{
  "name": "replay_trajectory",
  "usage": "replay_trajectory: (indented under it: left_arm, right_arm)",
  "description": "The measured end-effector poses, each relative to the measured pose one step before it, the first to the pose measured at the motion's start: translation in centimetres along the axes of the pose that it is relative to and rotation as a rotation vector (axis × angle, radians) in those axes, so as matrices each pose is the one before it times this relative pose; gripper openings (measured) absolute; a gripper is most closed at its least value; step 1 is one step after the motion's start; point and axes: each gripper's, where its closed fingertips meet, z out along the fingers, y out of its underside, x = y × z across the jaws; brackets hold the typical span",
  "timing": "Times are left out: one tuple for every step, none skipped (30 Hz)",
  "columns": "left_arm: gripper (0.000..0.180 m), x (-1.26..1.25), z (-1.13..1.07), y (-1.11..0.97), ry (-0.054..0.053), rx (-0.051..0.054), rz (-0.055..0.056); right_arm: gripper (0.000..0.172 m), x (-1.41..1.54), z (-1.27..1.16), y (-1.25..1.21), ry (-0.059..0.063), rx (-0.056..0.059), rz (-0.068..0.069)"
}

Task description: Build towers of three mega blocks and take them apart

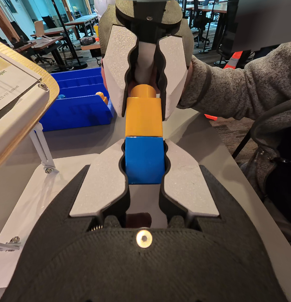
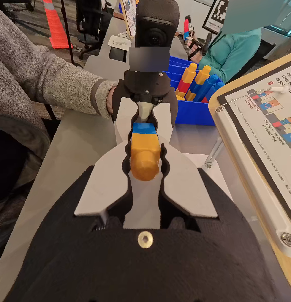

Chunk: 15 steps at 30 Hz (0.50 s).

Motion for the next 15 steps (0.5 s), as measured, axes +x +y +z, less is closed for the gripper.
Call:
replay_trajectory:
  left_arm:
    - [0.041,0.084,-0.052,-0.159,0.0054,0.0093,-0.0024]
    - [0.041,0.141,-0.107,-0.107,0.0098,0.0039,-0.0013]
    - [0.041,-0.198,-0.278,0.073,-0.0113,-0.0043,0.0058]
    - [0.040,-0.368,-0.451,0.052,-0.0171,0.0035,-0.0010]
    - [0.040,-0.344,-0.462,0.019,-0.0071,0.0094,-0.0144]
    - [0.040,-0.376,-0.390,-0.117,-0.0117,0.0157,-0.0099]
    - [0.040,-0.201,-0.261,-0.121,-0.0043,0.0087,-0.0054]
    - [0.040,-0.025,-0.104,-0.092,-0.0004,0.0022,0.0017]
    - [0.040,0.057,0.023,-0.053,-0.0015,-0.0012,0.0057]
    - [0.040,0.112,0.156,0.057,0.0007,-0.0086,0.0063]
    - [0.041,0.177,0.205,0.167,0.0048,-0.0125,0.0059]
    - [0.041,0.173,0.218,0.167,0.0062,-0.0111,0.0047]
    - [0.041,0.118,0.187,0.081,0.0046,-0.0042,0.0013]
    - [0.041,0.116,0.125,0.034,0.0069,-0.0008,-0.0013]
    - [0.041,0.099,0.094,0.048,0.0067,-0.0021,0.0001]
  right_arm:
    - [0.036,-0.043,-0.080,-0.109,0.0033,-0.0031,-0.0088]
    - [0.036,-0.097,-0.239,-0.179,0.0015,0.0011,-0.0135]
    - [0.035,0.177,-0.559,-0.422,0.0152,0.0170,-0.0005]
    - [0.036,0.411,-1.006,-0.550,0.0190,0.0249,0.0108]
    - [0.036,0.378,-1.270,-0.501,0.0154,0.0188,0.0017]
    - [0.036,0.511,-1.289,-0.324,0.0289,0.0060,-0.0127]
    - [0.036,0.595,-1.205,-0.109,0.0306,-0.0090,-0.0059]
    - [0.036,0.608,-1.140,0.059,0.0277,-0.0153,-0.0071]
    - [0.036,0.729,-1.128,0.159,0.0300,-0.0154,-0.0048]
    - [0.036,0.782,-1.109,0.357,0.0275,-0.0241,-0.0019]
    - [0.036,0.834,-1.078,0.586,0.0271,-0.0367,-0.0073]
    - [0.036,0.935,-1.054,0.622,0.0307,-0.0361,-0.0110]
    - [0.036,0.914,-0.995,0.761,0.0207,-0.0408,-0.0032]
    - [0.036,0.947,-0.893,0.944,0.0190,-0.0487,-0.0087]
    - [0.036,0.960,-0.766,1.012,0.0199,-0.0472,-0.0106]
